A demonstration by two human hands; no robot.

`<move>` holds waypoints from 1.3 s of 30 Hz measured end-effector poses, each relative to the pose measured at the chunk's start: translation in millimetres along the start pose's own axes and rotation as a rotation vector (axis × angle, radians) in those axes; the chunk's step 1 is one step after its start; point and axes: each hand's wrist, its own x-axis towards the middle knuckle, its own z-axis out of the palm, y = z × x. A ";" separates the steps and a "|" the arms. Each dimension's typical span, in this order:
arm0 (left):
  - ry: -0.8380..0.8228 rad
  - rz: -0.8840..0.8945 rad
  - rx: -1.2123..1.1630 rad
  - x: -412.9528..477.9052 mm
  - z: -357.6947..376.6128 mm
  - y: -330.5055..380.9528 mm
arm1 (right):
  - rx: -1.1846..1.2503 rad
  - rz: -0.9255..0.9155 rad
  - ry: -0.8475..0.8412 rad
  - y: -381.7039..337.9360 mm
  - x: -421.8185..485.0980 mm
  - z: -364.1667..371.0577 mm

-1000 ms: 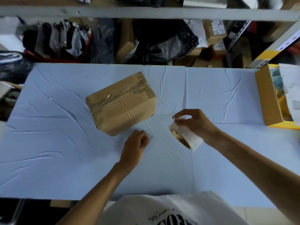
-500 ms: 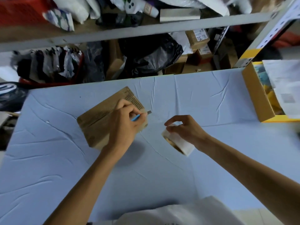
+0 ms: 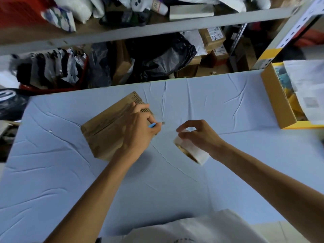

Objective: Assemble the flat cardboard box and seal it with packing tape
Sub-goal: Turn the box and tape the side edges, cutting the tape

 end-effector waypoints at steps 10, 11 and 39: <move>-0.020 -0.015 0.113 -1.1 6.3 11.1 | -0.079 -0.078 0.066 1.0 2.9 6.2; -0.022 -0.018 0.122 -1.0 6.1 12.2 | -0.092 -0.077 0.076 2.4 4.0 6.9; -0.151 -0.012 0.147 9.4 -21.3 3.5 | -0.569 -0.209 0.188 51.7 -1.1 -36.7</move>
